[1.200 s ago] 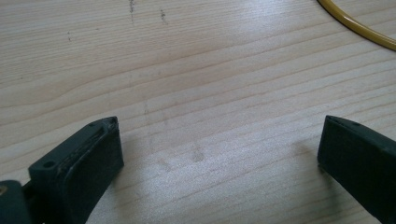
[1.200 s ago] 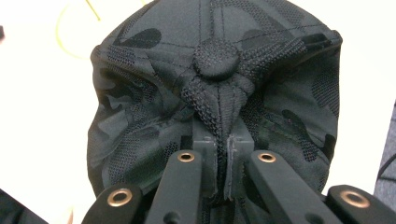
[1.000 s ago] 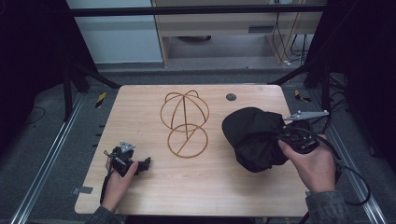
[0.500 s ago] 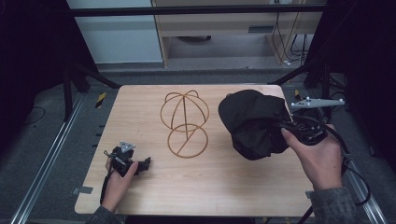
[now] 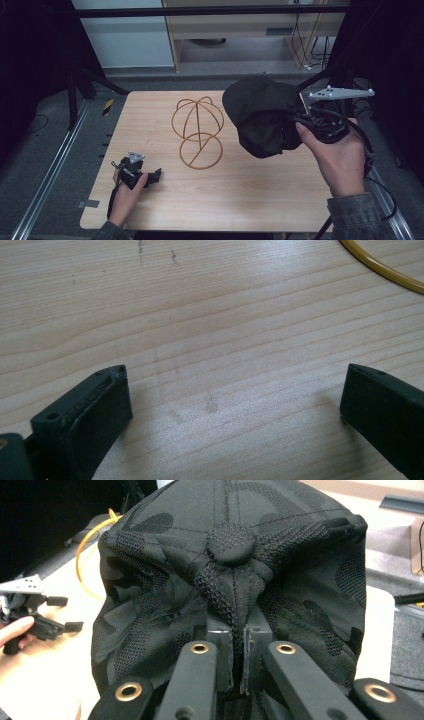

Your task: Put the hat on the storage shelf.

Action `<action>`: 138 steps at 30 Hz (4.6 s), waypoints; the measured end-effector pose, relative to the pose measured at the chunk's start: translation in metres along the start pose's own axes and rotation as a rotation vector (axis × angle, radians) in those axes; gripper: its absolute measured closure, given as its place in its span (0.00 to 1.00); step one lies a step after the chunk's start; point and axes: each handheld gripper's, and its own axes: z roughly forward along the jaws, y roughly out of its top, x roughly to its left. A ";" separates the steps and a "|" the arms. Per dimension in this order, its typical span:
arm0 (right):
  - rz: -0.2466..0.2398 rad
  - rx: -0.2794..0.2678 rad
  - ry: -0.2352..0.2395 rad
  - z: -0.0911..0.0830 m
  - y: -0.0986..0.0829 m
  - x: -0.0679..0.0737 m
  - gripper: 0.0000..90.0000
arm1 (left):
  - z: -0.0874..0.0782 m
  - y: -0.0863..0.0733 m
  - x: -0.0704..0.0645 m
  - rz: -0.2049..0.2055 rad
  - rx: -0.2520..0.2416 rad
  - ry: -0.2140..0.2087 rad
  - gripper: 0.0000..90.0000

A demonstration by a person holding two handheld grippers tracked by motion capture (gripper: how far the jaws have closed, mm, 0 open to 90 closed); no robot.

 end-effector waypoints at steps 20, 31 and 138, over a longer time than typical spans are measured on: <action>-0.034 -0.020 0.053 0.014 0.032 0.030 0.96 | 0.000 0.000 0.000 0.000 0.000 0.000 0.00; -0.060 -0.018 0.096 0.028 0.052 0.051 0.96 | 0.000 0.000 0.000 0.000 0.000 0.000 0.00; -0.074 0.191 0.235 0.168 0.059 0.077 0.93 | 0.000 0.000 0.000 0.004 0.001 -0.004 0.00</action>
